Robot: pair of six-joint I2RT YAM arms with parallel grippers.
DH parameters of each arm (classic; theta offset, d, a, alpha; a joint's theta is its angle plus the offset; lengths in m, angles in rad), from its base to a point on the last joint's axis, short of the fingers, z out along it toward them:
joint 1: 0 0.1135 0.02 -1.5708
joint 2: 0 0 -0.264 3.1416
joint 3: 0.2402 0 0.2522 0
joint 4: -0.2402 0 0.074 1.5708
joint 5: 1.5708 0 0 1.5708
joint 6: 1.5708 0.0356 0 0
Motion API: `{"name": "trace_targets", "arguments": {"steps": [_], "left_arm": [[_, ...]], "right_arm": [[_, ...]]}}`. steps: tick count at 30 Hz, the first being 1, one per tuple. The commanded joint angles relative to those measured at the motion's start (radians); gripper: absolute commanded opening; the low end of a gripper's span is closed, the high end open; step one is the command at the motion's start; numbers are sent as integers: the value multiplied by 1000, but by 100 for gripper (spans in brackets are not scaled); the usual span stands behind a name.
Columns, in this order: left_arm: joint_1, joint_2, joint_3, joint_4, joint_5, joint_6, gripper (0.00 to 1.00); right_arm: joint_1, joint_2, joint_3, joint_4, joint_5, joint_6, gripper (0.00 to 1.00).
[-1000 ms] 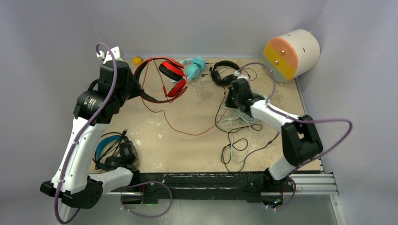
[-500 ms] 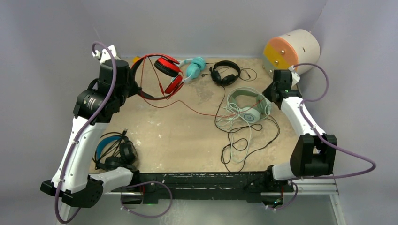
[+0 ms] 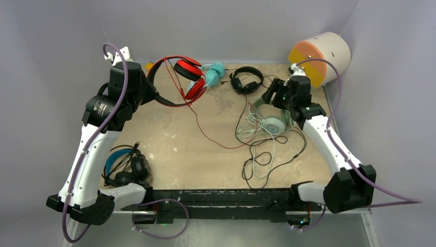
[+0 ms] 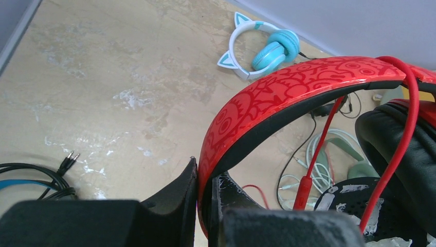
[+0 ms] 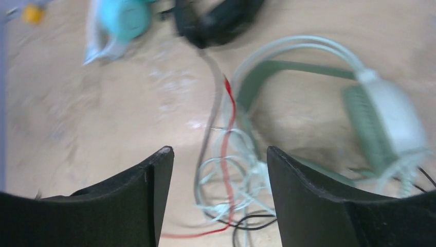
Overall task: Wrap the headphones
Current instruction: Wrap the headphones cable around the headphones.
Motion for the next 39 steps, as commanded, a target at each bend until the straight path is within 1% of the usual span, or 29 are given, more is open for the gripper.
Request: {"name": "trace_targets", "arguments": {"steps": [1,3,5,8,10,12,14,17,19,20,21,23,25,26,28,31,32,34,39], "left_arm": [[6,-4,76,88,61,-13,0],[6,-3,81,86,68,-13,0],[6,-6,80,87,70,-15,0],[6,-11,72,92,66,-15,0],[6,-14,62,97,66,-15,0],[6,-14,54,102,74,-18,0],[6,-18,41,111,79,-19,0],[6,-23,23,123,76,-21,0],[6,-23,18,128,74,-22,0],[6,-23,16,131,76,-23,0],[6,-25,13,136,78,-24,0],[6,-25,7,140,86,-24,0],[6,-24,6,140,97,-24,0],[6,-24,6,140,102,-25,0],[6,-28,1,141,115,-28,0],[6,-36,-7,149,131,-26,0],[6,-37,-8,148,132,-26,0],[6,-38,-8,146,135,-24,0],[6,-44,-9,153,166,-14,0]], "right_arm": [[98,-52,31,61,-149,-111,72],[136,-18,55,41,-198,-78,73],[192,-3,44,62,-233,-18,72],[256,11,-10,139,-283,120,73],[298,9,-57,186,-276,225,74],[343,-13,-109,215,-210,332,76],[387,-48,-164,211,-90,441,77],[475,-89,-196,75,116,680,78],[535,-94,-195,29,191,767,81],[562,-93,-201,61,212,759,82],[585,-90,-215,150,212,698,82],[604,-70,-259,397,119,451,81],[606,-45,-284,565,-16,205,80],[608,-31,-292,602,-55,118,79],[609,6,-285,622,-125,-35,78],[611,67,-245,583,-246,-159,71],[616,85,-235,561,-255,-192,70],[627,115,-225,525,-266,-252,73],[647,165,-255,550,-285,-332,73]]}}
